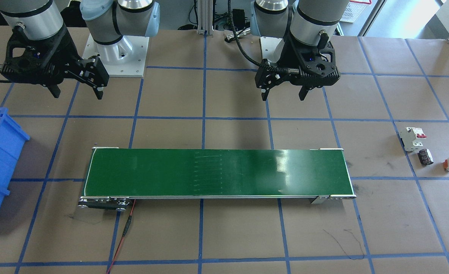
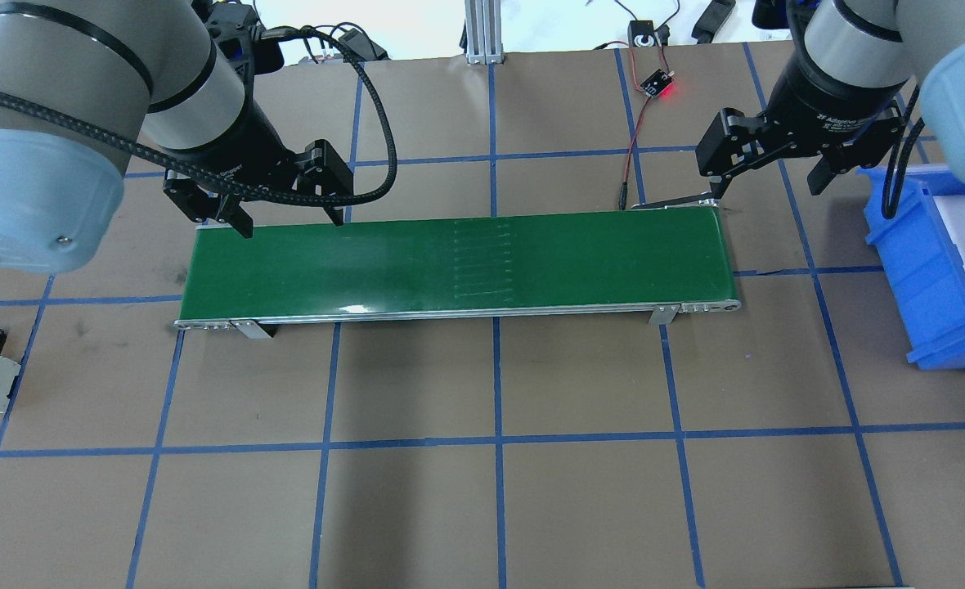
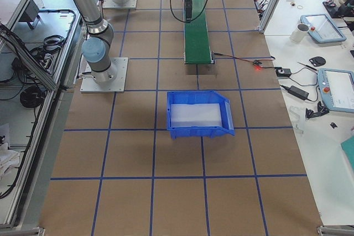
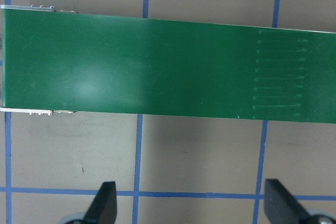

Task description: Move capacitor from left to right

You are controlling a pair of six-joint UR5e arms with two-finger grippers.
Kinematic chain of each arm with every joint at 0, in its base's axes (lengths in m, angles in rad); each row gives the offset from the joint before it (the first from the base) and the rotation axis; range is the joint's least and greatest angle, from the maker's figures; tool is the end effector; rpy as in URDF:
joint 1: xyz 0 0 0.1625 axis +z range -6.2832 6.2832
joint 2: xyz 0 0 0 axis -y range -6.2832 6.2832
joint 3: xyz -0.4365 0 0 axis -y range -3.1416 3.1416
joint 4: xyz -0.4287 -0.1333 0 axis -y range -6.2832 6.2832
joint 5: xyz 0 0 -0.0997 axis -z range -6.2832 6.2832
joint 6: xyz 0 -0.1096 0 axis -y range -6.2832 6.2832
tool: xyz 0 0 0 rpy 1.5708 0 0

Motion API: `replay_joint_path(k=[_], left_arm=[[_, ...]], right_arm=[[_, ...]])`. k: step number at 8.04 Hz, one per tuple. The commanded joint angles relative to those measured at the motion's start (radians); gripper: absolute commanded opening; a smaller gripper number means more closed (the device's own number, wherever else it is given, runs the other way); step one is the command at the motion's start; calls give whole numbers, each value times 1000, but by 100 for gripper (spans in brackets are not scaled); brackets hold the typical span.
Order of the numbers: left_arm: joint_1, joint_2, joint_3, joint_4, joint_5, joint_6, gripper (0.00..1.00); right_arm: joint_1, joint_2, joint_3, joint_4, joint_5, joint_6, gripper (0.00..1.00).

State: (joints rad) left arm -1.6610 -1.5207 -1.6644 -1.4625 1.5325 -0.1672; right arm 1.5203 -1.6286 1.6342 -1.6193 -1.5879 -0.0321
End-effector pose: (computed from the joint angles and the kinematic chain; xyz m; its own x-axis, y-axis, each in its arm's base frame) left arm -0.1832 -0.4985 0.4770 -0.9961 -0.0742 0.0484 -0.0769 0.9954 -0.0575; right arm 0.1056 -0.5138 0.4907 -0.9996 0.0191 0.0185 0.0184 0.9989 -0.0423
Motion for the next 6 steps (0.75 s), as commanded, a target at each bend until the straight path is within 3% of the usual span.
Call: replay_joint_path(k=[1,6], left_arm=[[0,4,0,-1,0,-3,100],[0,11,0,-1,6,-3,100]], right_arm=[[1,-2,1,36,-1,0,100],[1,-16,1,41,-6,8,100]])
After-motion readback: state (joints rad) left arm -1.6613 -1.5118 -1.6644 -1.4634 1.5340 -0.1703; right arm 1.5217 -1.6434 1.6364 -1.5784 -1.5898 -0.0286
